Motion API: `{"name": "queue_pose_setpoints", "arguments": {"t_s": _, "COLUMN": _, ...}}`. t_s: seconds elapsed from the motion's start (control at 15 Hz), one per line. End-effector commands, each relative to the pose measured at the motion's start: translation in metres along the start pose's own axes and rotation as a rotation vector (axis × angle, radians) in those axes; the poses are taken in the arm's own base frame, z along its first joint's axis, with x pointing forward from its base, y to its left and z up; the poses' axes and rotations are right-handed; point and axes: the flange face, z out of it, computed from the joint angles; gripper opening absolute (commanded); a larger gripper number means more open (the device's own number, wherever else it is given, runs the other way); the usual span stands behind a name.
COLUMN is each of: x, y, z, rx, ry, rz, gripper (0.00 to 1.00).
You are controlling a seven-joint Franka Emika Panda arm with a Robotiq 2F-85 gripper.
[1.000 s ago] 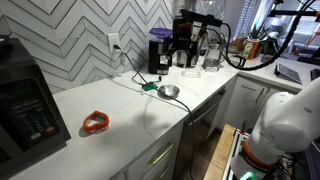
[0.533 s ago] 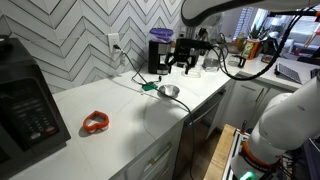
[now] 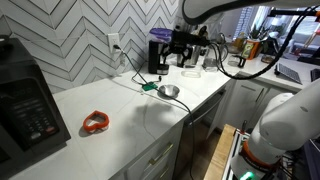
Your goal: Remove the measuring cup from the silver plate and put it in the open lunch box
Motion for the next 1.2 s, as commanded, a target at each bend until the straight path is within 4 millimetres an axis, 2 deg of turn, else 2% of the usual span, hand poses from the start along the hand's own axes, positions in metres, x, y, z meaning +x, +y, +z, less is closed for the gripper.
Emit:
{"name": "queue_pose_setpoints", "arguments": {"t_s": 0.0, "x": 0.014, "y": 0.008, "z": 0.032, "rx": -0.007, "ry": -0.024, "rz": 0.072, "gripper": 1.00}}
{"name": "queue_pose_setpoints", "arguments": {"t_s": 0.13, "x": 0.029, "y": 0.022, "z": 0.067, "rx": -0.026, "ry": -0.047, "rz": 0.136, "gripper": 1.00}}
{"name": "queue_pose_setpoints", "arguments": {"t_s": 0.27, "x": 0.042, "y": 0.037, "z": 0.110, "rx": -0.068, "ry": -0.102, "rz": 0.170, "gripper": 1.00}}
{"name": "queue_pose_setpoints", "arguments": {"t_s": 0.47, "x": 0.057, "y": 0.053, "z": 0.158, "rx": -0.101, "ry": -0.158, "rz": 0.226, "gripper": 1.00}}
{"name": "queue_pose_setpoints", "arguments": {"t_s": 0.8, "x": 0.069, "y": 0.052, "z": 0.189, "rx": -0.103, "ry": -0.174, "rz": 0.269, "gripper": 1.00}}
{"name": "queue_pose_setpoints", "arguments": {"t_s": 0.87, "x": 0.072, "y": 0.050, "z": 0.192, "rx": -0.088, "ry": -0.169, "rz": 0.276, "gripper": 0.96}}
{"name": "queue_pose_setpoints", "arguments": {"t_s": 0.93, "x": 0.074, "y": 0.048, "z": 0.192, "rx": -0.073, "ry": -0.160, "rz": 0.280, "gripper": 0.89}}
{"name": "queue_pose_setpoints", "arguments": {"t_s": 1.0, "x": 0.075, "y": 0.045, "z": 0.193, "rx": -0.060, "ry": -0.153, "rz": 0.284, "gripper": 0.87}}
{"name": "queue_pose_setpoints", "arguments": {"t_s": 1.13, "x": 0.077, "y": 0.040, "z": 0.195, "rx": -0.049, "ry": -0.148, "rz": 0.288, "gripper": 0.63}}
